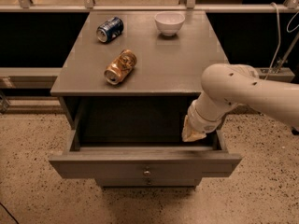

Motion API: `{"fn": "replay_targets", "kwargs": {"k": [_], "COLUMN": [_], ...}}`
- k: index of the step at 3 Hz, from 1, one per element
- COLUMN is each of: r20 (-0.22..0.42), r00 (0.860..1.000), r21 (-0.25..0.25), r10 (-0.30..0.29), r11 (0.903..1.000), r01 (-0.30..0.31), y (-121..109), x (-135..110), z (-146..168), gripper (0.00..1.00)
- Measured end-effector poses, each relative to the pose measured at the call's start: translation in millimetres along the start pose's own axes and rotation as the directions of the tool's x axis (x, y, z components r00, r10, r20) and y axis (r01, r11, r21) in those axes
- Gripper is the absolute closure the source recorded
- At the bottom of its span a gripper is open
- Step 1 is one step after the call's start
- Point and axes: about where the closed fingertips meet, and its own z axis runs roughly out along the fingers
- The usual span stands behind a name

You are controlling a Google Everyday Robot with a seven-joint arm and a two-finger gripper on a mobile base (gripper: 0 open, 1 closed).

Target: Open top drawer

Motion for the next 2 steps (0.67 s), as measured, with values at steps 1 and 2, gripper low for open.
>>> {"fn": "replay_targets", "kwargs": {"k": [1, 2], "r20": [0.001, 0.030], "r00": [1.000, 0.999], "r21": [-0.018, -0.068], "r10": [0.010, 0.017], "r11": [0.9998, 0.9975], "r01": [-0.010, -0.015], "y": [6, 16], "x": [10, 16], "z": [18, 37], "gripper": [0.74, 0.83]}}
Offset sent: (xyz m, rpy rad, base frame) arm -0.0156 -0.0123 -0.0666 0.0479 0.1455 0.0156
